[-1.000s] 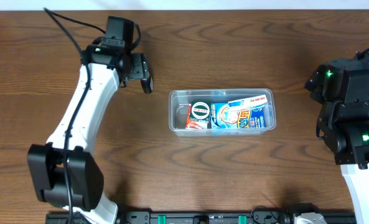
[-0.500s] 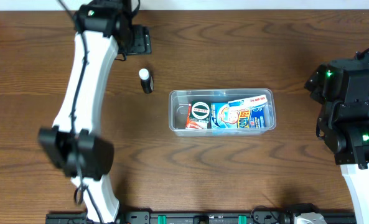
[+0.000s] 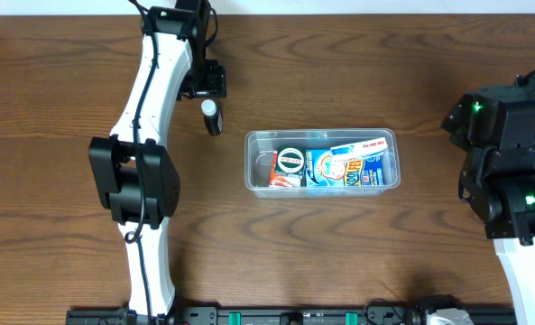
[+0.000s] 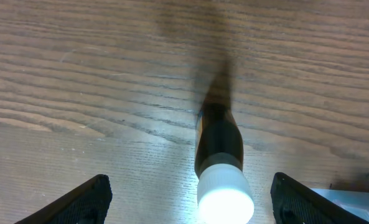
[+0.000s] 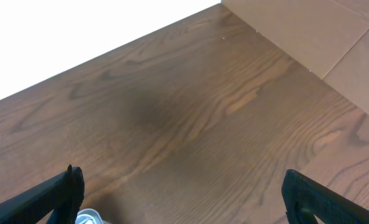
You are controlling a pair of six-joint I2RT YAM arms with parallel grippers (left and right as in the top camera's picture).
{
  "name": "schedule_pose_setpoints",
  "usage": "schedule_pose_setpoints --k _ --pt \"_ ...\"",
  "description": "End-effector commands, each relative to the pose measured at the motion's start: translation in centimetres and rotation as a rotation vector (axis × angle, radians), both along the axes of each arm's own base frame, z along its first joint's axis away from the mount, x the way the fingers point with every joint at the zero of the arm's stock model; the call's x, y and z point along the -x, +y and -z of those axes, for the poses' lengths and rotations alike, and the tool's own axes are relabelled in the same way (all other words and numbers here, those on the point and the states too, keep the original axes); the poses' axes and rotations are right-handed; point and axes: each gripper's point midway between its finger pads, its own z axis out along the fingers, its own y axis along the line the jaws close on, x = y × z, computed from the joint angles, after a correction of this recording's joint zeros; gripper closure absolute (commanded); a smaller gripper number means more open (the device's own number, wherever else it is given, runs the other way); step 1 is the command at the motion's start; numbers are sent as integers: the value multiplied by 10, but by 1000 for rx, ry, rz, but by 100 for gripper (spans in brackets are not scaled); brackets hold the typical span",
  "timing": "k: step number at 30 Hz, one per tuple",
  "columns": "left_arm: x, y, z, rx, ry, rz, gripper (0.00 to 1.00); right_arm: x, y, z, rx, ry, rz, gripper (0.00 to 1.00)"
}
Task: Pack container
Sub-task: 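Lower the left gripper onto the black bottle and grasp it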
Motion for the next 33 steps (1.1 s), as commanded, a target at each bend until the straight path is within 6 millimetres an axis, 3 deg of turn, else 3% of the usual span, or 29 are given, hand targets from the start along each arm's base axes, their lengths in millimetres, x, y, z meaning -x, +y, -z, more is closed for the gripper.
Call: schedule_pose_setpoints --k 1,4,24,29,33 --pt "1 0 -5 20 3 2 22 1 -6 -5 3 -15 30 1" --pt "7 -9 -1 73 30 8 28 1 -6 -5 3 -15 29 1" --pt "19 -10 39 62 154 3 29 1 -6 -5 3 -15 30 1" --pt "19 -10 40 62 156 3 45 1 -6 -5 3 -15 29 1" --pt "20 -10 40 61 159 2 51 1 -6 -5 3 -15 30 1"
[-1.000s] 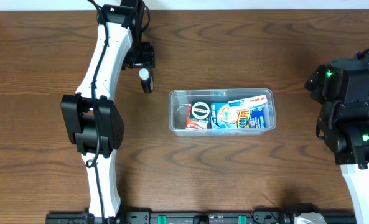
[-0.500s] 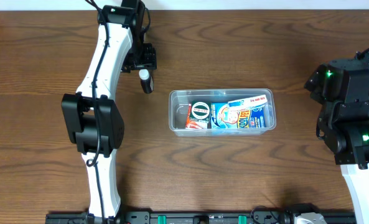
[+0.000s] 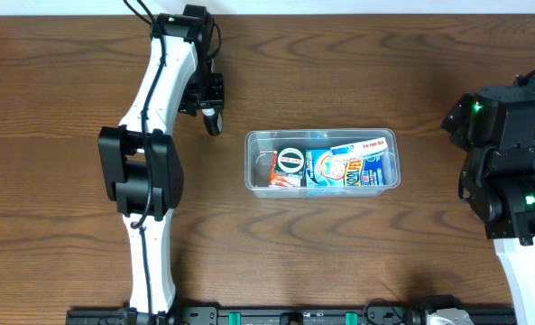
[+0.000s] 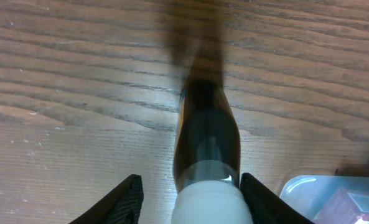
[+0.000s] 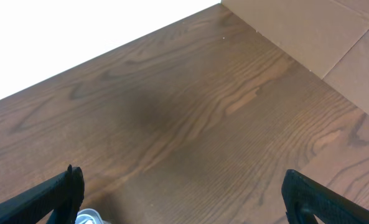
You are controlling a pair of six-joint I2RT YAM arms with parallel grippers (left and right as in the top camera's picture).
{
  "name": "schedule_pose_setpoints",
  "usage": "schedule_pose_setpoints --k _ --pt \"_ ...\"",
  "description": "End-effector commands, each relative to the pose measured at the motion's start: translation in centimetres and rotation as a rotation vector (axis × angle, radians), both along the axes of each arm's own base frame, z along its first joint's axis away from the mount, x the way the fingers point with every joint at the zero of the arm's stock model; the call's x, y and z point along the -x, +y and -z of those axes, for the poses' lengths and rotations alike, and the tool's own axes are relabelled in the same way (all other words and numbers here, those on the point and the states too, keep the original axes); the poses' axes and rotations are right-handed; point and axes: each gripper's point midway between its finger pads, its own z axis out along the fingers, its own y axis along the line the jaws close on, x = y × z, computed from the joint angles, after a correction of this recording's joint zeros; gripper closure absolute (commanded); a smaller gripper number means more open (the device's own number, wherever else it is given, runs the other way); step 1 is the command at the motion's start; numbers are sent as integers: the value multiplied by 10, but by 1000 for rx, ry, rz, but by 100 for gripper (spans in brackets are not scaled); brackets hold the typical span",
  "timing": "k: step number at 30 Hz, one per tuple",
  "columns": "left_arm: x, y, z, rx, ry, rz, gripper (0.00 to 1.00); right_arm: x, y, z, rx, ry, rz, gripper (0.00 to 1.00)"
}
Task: Pack container
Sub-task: 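Lower the left gripper onto the black bottle and grasp it, then lift the black bottle and carry it over the container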
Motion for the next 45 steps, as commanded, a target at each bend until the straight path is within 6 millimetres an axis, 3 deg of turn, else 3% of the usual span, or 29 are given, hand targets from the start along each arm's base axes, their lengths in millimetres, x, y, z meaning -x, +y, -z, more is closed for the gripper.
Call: schedule_pose_setpoints --k 1,8,18,22,29,40,45 --pt "2 1 2 1 12 0 52 1 -6 -5 3 -15 30 1" --pt "3 -1 2 1 13 5 69 1 -6 -5 3 -15 29 1" --pt "9 -9 -7 -2 26 24 71 1 -6 -5 3 -15 30 1" --pt "16 -8 -29 -2 22 26 72 1 -6 -5 3 -15 30 1" --pt "35 -12 -84 11 -48 42 72 1 -6 -5 3 -15 30 1" --pt "89 -57 -164 54 -175 113 72 1 -6 -5 3 -15 30 1" --pt "116 -79 -179 63 -177 151 72 1 -6 -5 3 -15 29 1"
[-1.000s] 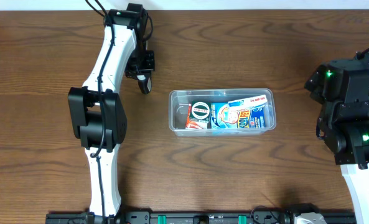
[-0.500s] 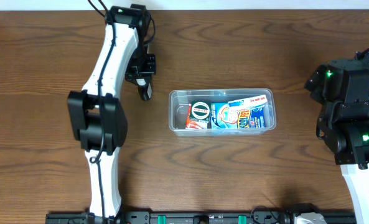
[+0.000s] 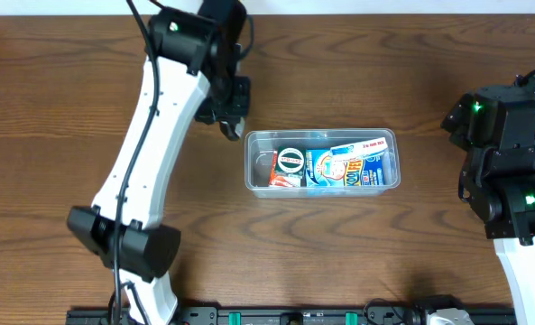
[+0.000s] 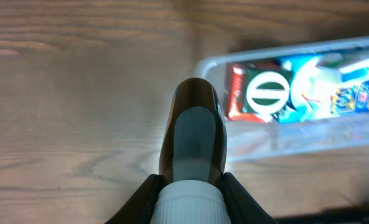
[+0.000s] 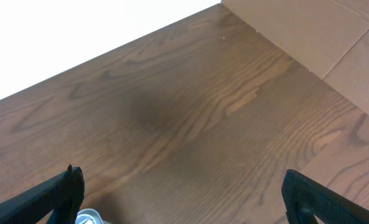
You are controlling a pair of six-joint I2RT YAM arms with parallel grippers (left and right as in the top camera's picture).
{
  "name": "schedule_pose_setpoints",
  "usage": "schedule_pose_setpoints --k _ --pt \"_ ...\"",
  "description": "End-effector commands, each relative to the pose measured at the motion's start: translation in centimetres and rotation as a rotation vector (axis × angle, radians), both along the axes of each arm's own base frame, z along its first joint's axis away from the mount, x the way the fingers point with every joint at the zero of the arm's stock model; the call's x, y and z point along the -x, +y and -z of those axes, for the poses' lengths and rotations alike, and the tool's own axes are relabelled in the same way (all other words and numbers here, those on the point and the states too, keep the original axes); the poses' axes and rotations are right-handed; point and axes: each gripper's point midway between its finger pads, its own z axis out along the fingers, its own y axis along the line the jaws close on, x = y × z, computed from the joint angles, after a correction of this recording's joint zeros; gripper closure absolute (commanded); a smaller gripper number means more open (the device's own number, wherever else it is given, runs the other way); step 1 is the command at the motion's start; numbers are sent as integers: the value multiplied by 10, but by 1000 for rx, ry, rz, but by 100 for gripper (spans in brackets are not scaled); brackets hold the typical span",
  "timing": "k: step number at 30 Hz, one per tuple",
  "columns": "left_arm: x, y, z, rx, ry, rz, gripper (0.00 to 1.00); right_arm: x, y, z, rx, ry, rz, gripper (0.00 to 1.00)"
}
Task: Pack container
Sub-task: 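Lift the black bottle and carry it over the container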
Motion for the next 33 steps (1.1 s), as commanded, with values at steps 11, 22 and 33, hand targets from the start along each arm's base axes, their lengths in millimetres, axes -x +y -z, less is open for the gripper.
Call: schedule_pose_setpoints --k 11,22,33 --pt "20 -43 4 -3 -15 -73 72 1 -6 -5 3 -15 29 1" --pt "21 -42 43 -95 4 -122 72 1 -6 -5 3 -15 30 1" --pt "22 -42 85 -115 45 -132 72 1 -6 -5 3 -15 29 1"
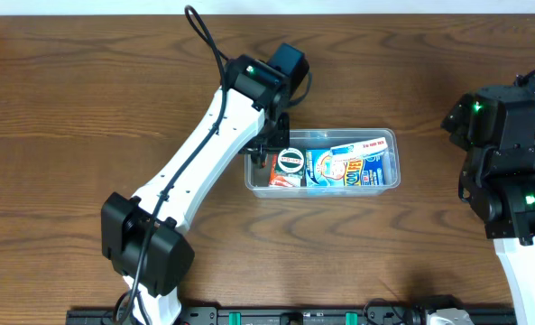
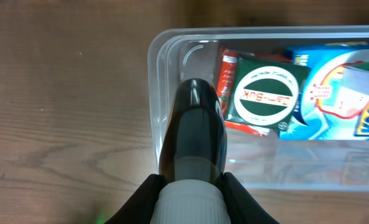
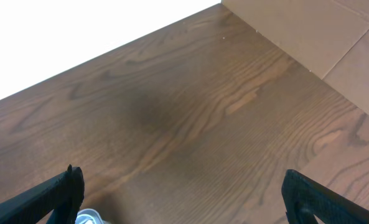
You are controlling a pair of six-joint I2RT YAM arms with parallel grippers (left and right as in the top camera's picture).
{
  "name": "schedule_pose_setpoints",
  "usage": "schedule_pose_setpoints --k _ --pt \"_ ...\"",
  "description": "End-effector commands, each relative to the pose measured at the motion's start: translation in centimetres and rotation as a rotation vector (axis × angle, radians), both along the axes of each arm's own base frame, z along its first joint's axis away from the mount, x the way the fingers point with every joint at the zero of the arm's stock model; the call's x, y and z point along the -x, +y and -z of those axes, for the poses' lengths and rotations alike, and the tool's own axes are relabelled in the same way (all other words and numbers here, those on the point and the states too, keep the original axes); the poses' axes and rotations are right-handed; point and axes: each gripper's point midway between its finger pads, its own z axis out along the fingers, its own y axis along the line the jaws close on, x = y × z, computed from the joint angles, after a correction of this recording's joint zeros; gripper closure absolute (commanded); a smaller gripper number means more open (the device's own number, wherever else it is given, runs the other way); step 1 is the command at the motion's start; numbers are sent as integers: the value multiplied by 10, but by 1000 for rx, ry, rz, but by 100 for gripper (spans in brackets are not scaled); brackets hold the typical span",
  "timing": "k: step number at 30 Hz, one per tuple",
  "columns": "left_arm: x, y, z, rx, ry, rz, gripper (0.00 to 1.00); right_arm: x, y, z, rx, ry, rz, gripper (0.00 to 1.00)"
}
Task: Pack container
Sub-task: 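Lift the black bottle and carry it over the container, then lower the bottle into the container beside the green tin and release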
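Note:
A dark brown bottle (image 2: 193,134) with a white ribbed cap (image 2: 190,202) hangs in my left gripper (image 2: 190,196), which is shut on it at the cap. It points down over the left end of the clear plastic container (image 2: 154,68). From overhead the left gripper (image 1: 265,155) sits at that container's (image 1: 389,137) left end, hiding the bottle. Inside lie a round green-and-white item (image 2: 268,96), a red packet (image 2: 226,68) and blue packets (image 1: 344,169). My right gripper (image 3: 181,186) is open over bare wood, far from the container.
The right arm's base (image 1: 506,171) stands at the table's right edge. The left arm (image 1: 195,181) stretches diagonally from the front left to the container. The floor and a pale wall (image 3: 60,37) show in the right wrist view.
My left gripper has carried the bottle to the right, from just outside the container's left wall to over its left end. The right arm has not moved.
The bottle lay on the table left of the container with my left gripper open above it. Then the fingers stood closer around it. Later the gripper was shut on its cap, lifted beside the container, and now it holds the bottle over the container's left end.

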Motion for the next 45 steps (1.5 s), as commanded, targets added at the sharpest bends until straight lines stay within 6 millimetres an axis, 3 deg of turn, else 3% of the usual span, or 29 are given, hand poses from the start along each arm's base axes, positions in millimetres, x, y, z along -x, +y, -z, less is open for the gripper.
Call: schedule_pose_setpoints --k 1,19,34,45 --pt "0 6 5 -22 -4 -21 72 1 -6 -5 3 -15 29 1" --pt "-6 2 33 -34 16 -31 72 1 -6 -5 3 -15 29 1" --pt "-7 0 42 -43 37 -34 72 1 -6 -5 3 -15 29 1" --pt "-6 -2 65 -75 88 -27 72 1 -6 -5 3 -15 30 1"
